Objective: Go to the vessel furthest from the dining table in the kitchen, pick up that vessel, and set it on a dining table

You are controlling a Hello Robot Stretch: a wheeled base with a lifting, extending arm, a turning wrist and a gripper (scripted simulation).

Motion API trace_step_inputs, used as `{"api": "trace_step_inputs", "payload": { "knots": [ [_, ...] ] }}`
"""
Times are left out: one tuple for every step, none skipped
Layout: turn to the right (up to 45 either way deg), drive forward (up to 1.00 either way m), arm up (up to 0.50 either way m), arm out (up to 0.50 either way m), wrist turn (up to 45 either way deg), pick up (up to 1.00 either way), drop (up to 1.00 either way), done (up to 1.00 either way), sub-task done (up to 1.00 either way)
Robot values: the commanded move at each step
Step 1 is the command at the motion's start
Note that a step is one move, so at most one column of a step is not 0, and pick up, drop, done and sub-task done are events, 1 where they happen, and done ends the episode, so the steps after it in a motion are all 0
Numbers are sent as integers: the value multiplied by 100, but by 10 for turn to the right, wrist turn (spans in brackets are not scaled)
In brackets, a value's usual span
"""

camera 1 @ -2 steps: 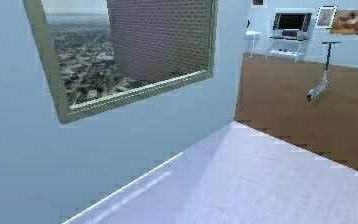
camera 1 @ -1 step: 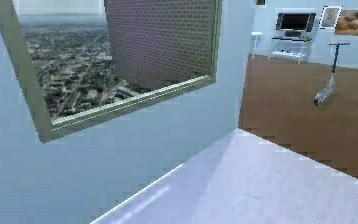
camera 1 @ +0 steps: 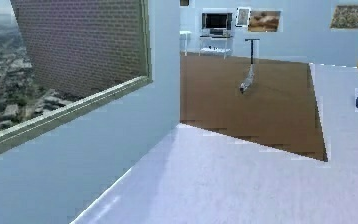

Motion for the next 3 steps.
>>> {"api": "trace_step_inputs", "payload": {
  "knots": [
    [0,30,0,0,0,0,0,0,0],
    [330,0,0,0,0,0,0,0,0],
    [0,100,0,0,0,0,0,0,0]
  ]
}}
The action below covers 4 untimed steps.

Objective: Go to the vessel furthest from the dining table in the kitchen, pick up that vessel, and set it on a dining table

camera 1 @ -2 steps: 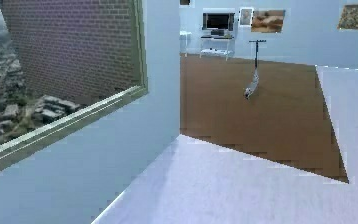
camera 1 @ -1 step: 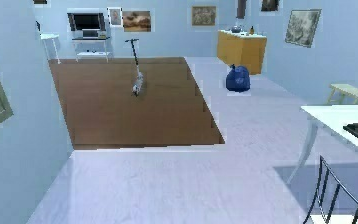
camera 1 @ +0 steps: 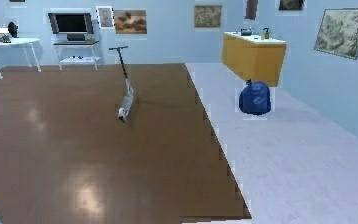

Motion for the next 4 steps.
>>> {"api": "trace_step_inputs", "payload": {
  "knots": [
    [60,0,0,0,0,0,0,0,0],
    [0,100,0,0,0,0,0,0,0],
    [0,100,0,0,0,0,0,0,0],
    [30,0,0,0,0,0,0,0,0]
  ]
}}
